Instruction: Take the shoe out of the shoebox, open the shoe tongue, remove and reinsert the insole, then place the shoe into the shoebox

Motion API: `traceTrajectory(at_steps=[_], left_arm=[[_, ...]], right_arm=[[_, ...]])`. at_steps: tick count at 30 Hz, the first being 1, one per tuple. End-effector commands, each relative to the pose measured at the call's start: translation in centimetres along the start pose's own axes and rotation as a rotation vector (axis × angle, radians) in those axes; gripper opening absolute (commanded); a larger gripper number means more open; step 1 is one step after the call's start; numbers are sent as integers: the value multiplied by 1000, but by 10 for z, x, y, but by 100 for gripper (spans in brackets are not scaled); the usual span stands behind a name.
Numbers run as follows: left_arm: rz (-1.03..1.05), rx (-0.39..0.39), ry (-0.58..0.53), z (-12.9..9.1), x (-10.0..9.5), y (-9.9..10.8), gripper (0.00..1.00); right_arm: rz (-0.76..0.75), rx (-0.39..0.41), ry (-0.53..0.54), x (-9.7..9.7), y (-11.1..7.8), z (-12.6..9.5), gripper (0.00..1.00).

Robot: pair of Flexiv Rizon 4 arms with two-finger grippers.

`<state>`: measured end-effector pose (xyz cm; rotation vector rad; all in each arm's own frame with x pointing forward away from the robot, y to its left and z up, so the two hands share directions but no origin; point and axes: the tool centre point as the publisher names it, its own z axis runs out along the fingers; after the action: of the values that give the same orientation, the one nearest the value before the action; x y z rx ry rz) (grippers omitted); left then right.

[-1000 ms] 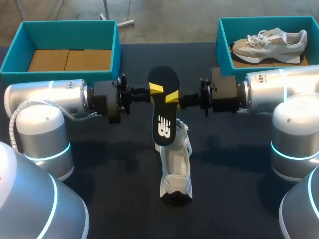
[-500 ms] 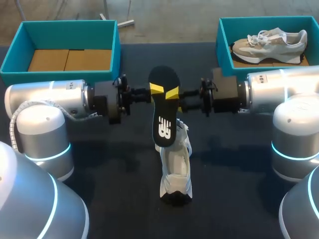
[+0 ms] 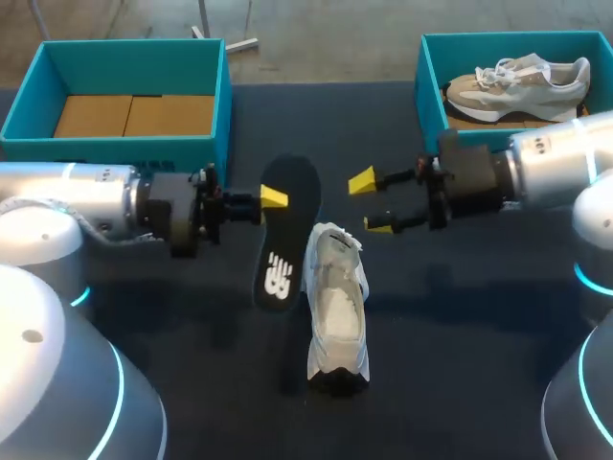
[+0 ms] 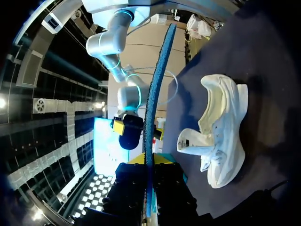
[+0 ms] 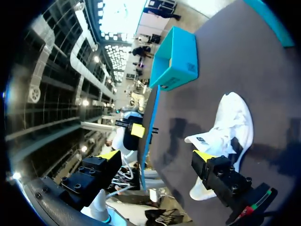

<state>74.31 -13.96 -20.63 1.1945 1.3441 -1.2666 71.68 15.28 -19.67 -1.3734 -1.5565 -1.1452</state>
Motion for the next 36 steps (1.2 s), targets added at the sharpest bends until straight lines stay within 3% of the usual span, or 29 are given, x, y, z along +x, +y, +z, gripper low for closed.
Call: traceTrajectory(at_steps=[1,5,7,24,29,36], left_arm=[[-6,-12,19,-28,-5,-28,0],[-26,2,35,-34,-4,-47,0],[-27,44,160,-38,1,-56,0],[-28,47,161,-36,2,-56,0],[-52,67,167,-30,2,-73,0],[-187,82,209,-40,0,-99,0]], right_arm=[[-43,19,-65,3,-3,-33,100],[-60,21,-67,3,-3,-35,100],[-60,21,-67,3,-3,-35,100],[-104,22,-97,2,-4,-36,100],[-269,46,-157,-9,-19,-47,100],[-397,52,-240,-34,-43,-60,100]])
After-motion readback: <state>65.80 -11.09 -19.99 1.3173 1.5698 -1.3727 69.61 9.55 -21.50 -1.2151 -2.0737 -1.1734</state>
